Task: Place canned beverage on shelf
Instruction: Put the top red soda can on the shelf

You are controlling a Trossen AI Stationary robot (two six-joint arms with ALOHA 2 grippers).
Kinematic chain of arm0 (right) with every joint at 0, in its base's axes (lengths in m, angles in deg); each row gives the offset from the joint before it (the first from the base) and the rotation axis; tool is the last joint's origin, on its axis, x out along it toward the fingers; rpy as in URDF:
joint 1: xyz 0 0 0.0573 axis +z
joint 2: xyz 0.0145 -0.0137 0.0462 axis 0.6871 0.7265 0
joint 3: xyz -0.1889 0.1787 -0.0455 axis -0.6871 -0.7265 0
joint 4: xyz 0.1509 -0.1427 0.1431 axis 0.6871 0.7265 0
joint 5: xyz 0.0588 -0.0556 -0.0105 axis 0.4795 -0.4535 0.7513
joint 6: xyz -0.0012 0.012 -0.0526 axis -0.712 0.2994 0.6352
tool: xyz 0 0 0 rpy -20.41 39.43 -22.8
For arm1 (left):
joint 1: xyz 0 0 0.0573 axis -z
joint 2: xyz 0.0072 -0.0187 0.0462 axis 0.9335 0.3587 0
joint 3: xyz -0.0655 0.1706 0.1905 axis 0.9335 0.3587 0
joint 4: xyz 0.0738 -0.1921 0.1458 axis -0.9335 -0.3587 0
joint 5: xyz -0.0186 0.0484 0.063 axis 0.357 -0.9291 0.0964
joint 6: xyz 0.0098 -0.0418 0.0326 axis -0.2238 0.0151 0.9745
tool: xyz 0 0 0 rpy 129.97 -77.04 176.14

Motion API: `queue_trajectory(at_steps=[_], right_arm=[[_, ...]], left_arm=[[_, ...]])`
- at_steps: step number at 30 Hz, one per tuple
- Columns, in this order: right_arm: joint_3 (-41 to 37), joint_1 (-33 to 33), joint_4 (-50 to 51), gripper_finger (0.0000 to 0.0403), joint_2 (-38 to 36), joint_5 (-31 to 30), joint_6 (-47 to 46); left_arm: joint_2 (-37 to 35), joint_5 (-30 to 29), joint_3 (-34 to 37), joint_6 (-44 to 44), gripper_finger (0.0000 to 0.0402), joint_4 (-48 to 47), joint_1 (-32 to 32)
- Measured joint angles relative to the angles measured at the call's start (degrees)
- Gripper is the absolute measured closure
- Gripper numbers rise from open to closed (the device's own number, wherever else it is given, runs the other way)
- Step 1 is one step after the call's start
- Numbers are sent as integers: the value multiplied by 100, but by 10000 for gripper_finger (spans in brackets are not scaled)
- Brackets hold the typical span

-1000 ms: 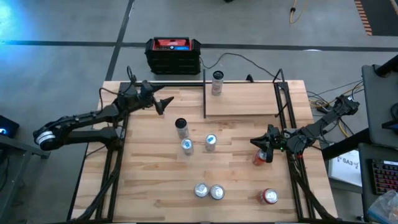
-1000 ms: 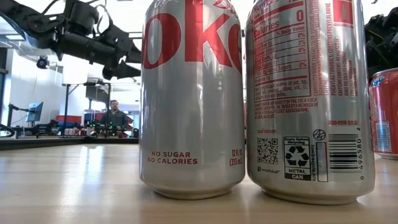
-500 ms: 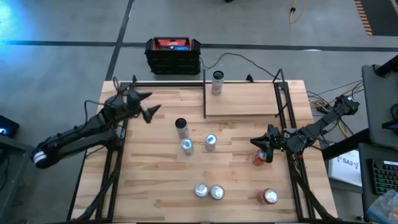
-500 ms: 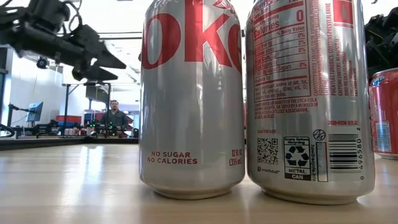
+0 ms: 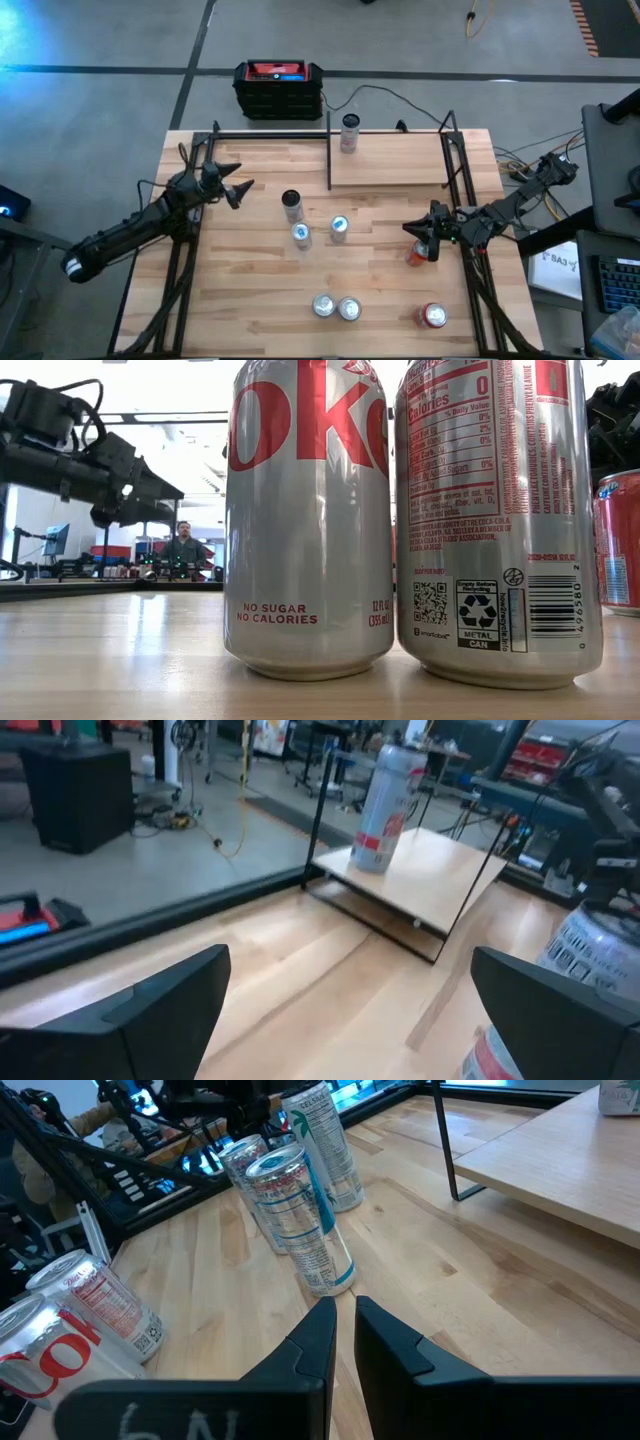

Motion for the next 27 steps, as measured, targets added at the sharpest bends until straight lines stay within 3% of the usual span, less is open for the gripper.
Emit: queue_trajectory(at_steps=[2, 10, 27], right_arm=[[1, -2, 0, 374, 0, 1, 0], [1, -1, 0, 374, 0, 2, 0], [1, -1, 0, 374, 0, 1, 0]], left_arm=[[-207, -38, -11, 60, 3, -106, 0], [-896, -74, -15, 1946, 3, -94, -2], [-924, -90, -103, 1926, 3, -81, -2]])
